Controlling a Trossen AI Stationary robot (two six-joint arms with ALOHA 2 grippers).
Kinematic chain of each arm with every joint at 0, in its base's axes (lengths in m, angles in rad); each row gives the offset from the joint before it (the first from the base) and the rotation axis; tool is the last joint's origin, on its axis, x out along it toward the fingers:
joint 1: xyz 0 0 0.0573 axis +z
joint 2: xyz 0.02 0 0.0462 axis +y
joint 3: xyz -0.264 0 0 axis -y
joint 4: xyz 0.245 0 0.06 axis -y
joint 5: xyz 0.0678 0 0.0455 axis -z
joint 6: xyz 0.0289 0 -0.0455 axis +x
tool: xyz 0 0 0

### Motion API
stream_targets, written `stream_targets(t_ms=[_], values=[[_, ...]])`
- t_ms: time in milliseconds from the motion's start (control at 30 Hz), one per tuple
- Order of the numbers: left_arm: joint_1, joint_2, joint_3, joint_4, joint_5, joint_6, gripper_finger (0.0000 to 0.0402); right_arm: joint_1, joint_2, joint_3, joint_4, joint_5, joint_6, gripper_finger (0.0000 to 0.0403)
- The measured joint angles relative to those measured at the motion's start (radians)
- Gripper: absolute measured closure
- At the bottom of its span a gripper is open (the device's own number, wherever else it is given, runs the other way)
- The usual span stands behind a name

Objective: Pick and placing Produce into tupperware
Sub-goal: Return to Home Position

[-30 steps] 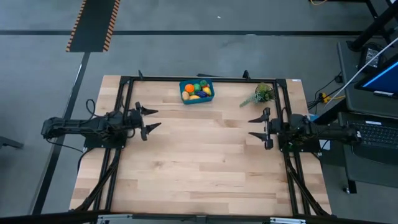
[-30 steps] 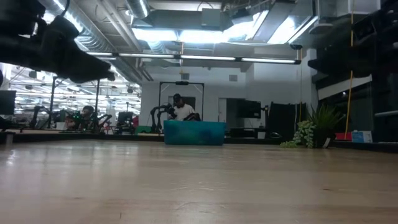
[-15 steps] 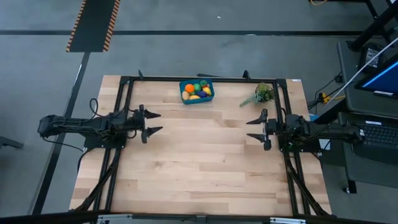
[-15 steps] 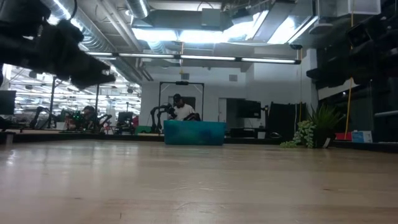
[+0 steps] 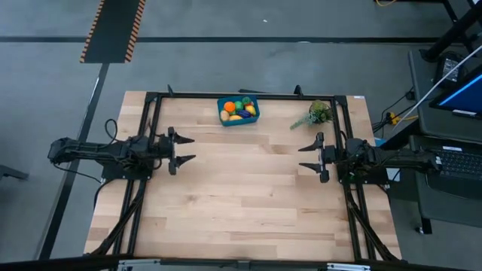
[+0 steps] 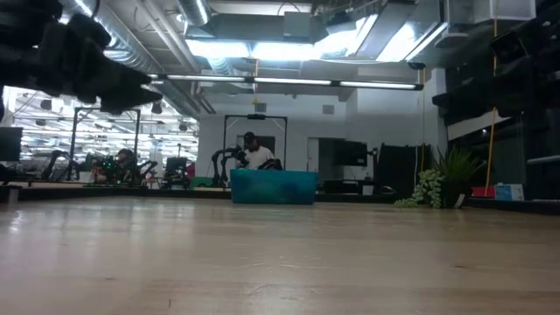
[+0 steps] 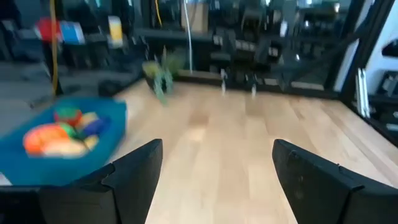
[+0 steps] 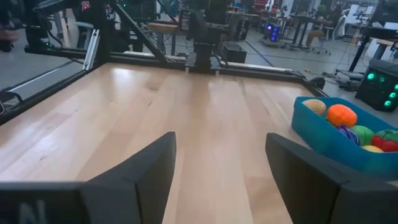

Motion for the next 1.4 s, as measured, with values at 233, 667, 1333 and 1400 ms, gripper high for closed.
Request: stream_targets(t_ms=[233, 667, 1333, 1400], values=[[0.000, -0.158, 0.000, -0.084, -0.013, 0.049, 0.0105, 0.000, 0.000, 0.000, 0.000, 0.000, -0.046, 0.0153], [0.000, -0.172, 0.001, -0.118, 0.018, 0.037, 0.0105, 0.000, 0.002, 0.000, 0.000, 0.001, -0.022, 0.0153], [0.000, -0.164, 0.001, -0.117, 0.018, 0.023, 0.0105, 0.000, 0.002, 0.000, 0.000, 0.001, 0.136, 0.0153], [0.000, -0.164, 0.001, -0.117, 0.018, 0.023, 0.0105, 0.000, 0.002, 0.000, 0.000, 0.001, 0.135, 0.0153]])
